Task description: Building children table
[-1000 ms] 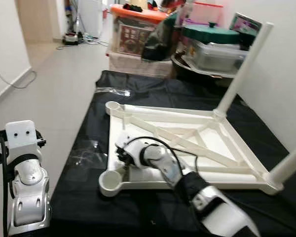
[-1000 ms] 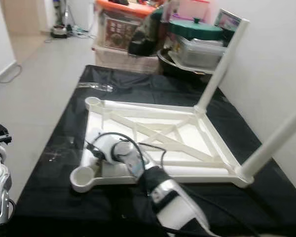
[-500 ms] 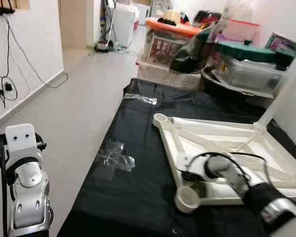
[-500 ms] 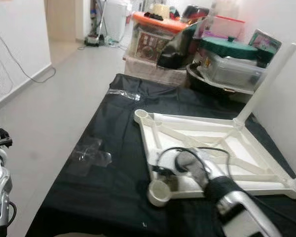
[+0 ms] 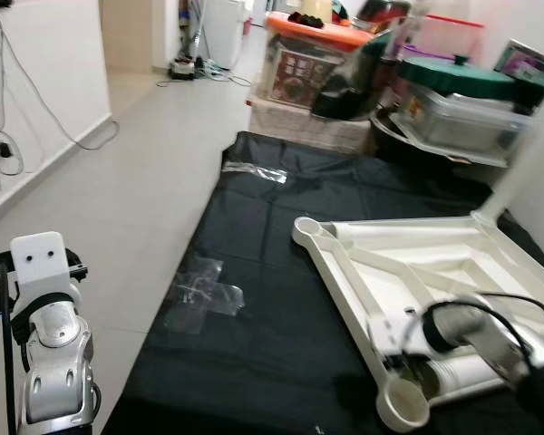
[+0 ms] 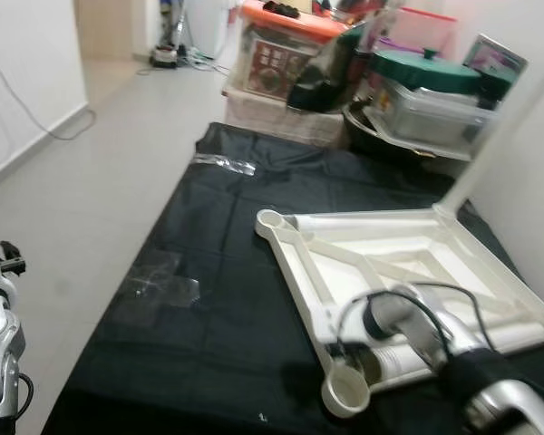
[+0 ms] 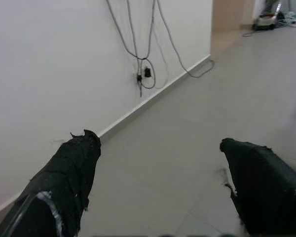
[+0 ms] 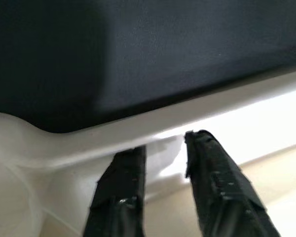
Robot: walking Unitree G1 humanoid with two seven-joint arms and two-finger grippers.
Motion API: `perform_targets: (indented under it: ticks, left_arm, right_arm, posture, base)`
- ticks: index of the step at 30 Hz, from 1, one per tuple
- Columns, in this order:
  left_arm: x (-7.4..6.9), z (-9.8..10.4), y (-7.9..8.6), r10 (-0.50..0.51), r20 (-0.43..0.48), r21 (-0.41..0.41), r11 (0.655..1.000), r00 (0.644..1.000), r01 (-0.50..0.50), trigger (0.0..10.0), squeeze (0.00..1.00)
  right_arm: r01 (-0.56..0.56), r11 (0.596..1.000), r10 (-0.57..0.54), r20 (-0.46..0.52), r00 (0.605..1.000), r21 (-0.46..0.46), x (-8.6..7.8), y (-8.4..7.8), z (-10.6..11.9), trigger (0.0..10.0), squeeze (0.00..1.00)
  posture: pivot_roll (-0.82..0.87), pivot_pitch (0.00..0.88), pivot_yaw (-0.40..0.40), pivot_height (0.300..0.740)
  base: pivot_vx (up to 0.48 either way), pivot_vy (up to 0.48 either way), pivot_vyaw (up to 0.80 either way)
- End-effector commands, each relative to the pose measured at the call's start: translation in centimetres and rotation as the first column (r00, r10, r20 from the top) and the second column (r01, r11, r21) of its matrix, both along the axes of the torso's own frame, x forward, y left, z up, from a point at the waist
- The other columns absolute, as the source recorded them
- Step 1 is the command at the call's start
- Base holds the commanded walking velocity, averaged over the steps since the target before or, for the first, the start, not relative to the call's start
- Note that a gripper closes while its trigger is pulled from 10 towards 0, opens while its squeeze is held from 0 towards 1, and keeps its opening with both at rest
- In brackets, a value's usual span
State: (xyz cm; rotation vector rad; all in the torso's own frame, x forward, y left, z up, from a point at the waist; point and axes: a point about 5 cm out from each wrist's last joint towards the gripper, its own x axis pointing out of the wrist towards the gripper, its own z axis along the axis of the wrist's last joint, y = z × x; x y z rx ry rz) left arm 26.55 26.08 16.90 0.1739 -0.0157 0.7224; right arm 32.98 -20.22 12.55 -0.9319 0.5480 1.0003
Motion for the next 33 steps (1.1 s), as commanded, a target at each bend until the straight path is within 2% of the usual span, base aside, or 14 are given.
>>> perform_targets:
  ticks: [1,2,4,8,15,16,17,18,20,21,22,24,26,33]
  left_arm:
    - [0.3,-0.3,-0.6,-0.026,-0.013,-0.012,1.000,1.000,0.025,10.0,0.00]
    - [0.3,-0.2,-0.7,-0.026,-0.012,-0.011,1.000,1.000,0.026,10.0,0.00]
    - [0.3,-0.2,-0.7,-0.026,-0.012,-0.011,1.000,1.000,0.026,10.0,0.00]
    - [0.2,-0.1,-0.8,-0.035,-0.010,-0.009,0.999,0.999,0.035,10.0,0.00]
    - [0.3,-0.1,-0.8,-0.040,-0.011,-0.010,0.999,0.999,0.040,10.0,0.00]
    - [0.3,-0.1,-0.8,-0.042,-0.012,-0.010,0.999,0.999,0.042,10.0,0.00]
    - [0.3,-0.1,-0.8,-0.042,-0.012,-0.010,0.999,0.999,0.042,10.0,0.00]
    - [0.3,-0.2,-0.9,-0.045,-0.014,-0.011,0.999,0.999,0.045,10.0,0.00]
    - [0.3,-0.2,-0.9,-0.047,-0.015,-0.012,0.999,0.999,0.047,10.0,0.00]
    - [0.3,-0.2,-0.9,-0.047,-0.015,-0.012,0.999,0.999,0.047,10.0,0.00]
    - [0.5,-0.2,-0.9,-0.053,-0.015,-0.015,0.998,0.998,0.053,10.0,0.00]
    - [0.5,-0.2,-0.9,-0.053,-0.015,-0.015,0.998,0.998,0.053,10.0,0.00]
    - [0.7,-0.2,-1.1,-0.070,-0.009,-0.016,0.997,0.998,0.070,10.0,0.00]
    - [1.1,-0.1,-2.0,-0.139,-0.004,-0.017,0.990,0.990,0.139,10.0,0.00]
  right_arm:
    - [0.115,0.980,-0.130,0.086,0.988,0.160,1.7,0.8,2.1,10.0,1.00]
    - [0.141,0.954,-0.174,0.108,0.979,0.264,2.4,2.1,3.1,10.0,1.00]
    - [0.141,0.954,-0.174,0.108,0.979,0.264,2.4,2.1,3.1,10.0,1.00]
    - [0.184,0.853,-0.292,0.155,0.944,0.488,3.5,5.6,6.9,10.0,1.00]
    - [0.301,0.773,-0.421,0.097,0.902,0.559,4.1,5.9,7.0,10.0,1.00]
    - [0.398,0.696,-0.506,0.015,0.862,0.597,4.3,6.3,6.0,10.0,1.00]
    - [0.398,0.696,-0.506,0.015,0.862,0.597,4.3,6.3,6.0,10.0,1.00]
    - [0.521,0.601,-0.596,-0.094,0.797,0.606,4.3,7.1,4.3,10.0,1.00]
    - [0.620,0.517,-0.659,-0.189,0.728,0.590,4.1,7.8,2.6,10.0,1.00]
    - [0.620,0.517,-0.659,-0.189,0.728,0.590,4.1,7.8,2.6,10.0,1.00]
    - [0.757,0.388,-0.737,-0.316,0.598,0.526,3.4,8.4,-0.3,10.0,0.00]
    - [0.757,0.388,-0.737,-0.316,0.598,0.526,3.4,8.4,-0.3,10.0,0.00]
    - [0.805,0.335,-0.760,-0.365,0.538,0.490,3.0,8.3,-1.7,10.0,0.00]
    - [0.829,0.352,-0.763,-0.379,0.523,0.435,2.3,8.2,-3.1,10.0,0.00]
  posture:
    - [0.07,0.000,-0.178,0.740]
    - [0.07,0.000,-0.178,0.740]
    - [0.07,0.000,-0.178,0.740]
    - [0.07,0.000,-0.176,0.740]
    - [0.07,0.000,-0.170,0.740]
    - [0.07,0.000,-0.170,0.740]
    - [0.07,0.000,-0.170,0.740]
    - [0.07,0.000,-0.171,0.740]
    - [0.08,0.000,-0.171,0.740]
    - [0.08,0.000,-0.171,0.740]
    - [0.07,0.000,-0.167,0.740]
    - [0.07,0.000,-0.167,0.740]
    - [0.07,0.000,-0.166,0.740]
    - [0.08,0.000,-0.164,0.740]
  base:
    - [0.000,0.000,0.00]
    - [0.000,0.000,0.00]
    - [0.000,0.000,0.00]
    - [0.000,0.000,0.00]
    - [0.000,0.000,0.00]
    - [0.000,0.000,0.00]
    - [0.000,0.000,0.00]
    - [0.000,0.000,0.00]
    - [0.000,0.000,0.00]
    - [0.000,0.000,0.00]
    - [0.000,0.000,0.00]
    - [0.000,0.000,0.00]
    - [0.000,0.000,0.00]
    - [0.000,0.000,0.00]
